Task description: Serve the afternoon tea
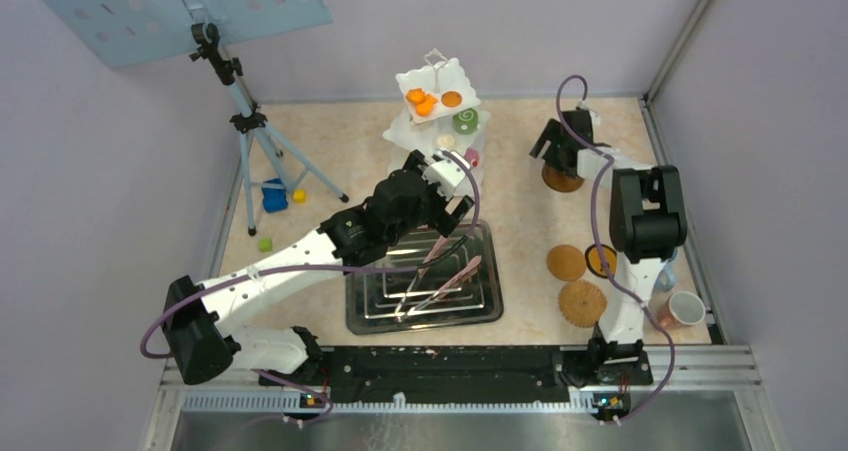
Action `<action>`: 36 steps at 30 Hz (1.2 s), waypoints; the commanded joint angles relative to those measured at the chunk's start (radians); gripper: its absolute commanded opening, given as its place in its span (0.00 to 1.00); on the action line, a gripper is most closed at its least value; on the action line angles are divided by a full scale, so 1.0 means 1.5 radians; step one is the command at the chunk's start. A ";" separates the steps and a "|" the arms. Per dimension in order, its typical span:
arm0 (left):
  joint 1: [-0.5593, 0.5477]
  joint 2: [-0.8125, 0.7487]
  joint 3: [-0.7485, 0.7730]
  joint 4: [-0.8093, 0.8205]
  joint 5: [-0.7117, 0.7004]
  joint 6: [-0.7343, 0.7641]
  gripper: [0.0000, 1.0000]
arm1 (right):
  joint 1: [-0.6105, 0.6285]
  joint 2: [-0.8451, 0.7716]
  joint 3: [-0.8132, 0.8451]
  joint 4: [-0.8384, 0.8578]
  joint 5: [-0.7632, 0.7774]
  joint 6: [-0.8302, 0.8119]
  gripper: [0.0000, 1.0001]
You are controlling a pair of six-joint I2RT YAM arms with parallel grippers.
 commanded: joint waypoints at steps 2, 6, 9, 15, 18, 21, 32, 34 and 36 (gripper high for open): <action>-0.001 -0.021 0.002 0.027 0.002 -0.015 0.99 | 0.027 0.133 0.172 -0.018 -0.059 0.019 0.80; 0.001 -0.020 -0.003 0.030 0.002 -0.018 0.99 | 0.031 0.218 0.290 -0.047 -0.065 0.015 0.80; 0.004 -0.019 -0.003 0.030 0.007 -0.022 0.99 | 0.035 0.259 0.359 -0.063 -0.087 0.010 0.80; 0.010 -0.020 -0.004 0.030 0.010 -0.025 0.99 | 0.045 0.241 0.480 -0.149 -0.097 -0.043 0.82; 0.010 -0.024 -0.005 0.030 0.009 -0.027 0.99 | 0.044 0.156 0.472 -0.188 -0.079 -0.091 0.87; 0.010 -0.028 -0.005 0.029 0.012 -0.028 0.99 | 0.042 0.041 0.411 -0.214 -0.024 -0.141 0.94; 0.006 -0.051 -0.014 0.030 0.007 -0.025 0.99 | -0.064 -0.358 0.009 -0.290 0.119 -0.132 0.90; 0.001 -0.054 -0.016 0.030 0.003 -0.021 0.99 | -0.099 -0.395 -0.024 -0.296 0.123 -0.121 0.88; 0.000 -0.059 -0.020 0.030 -0.001 -0.020 0.99 | -0.112 -0.420 -0.041 -0.306 0.139 -0.108 0.87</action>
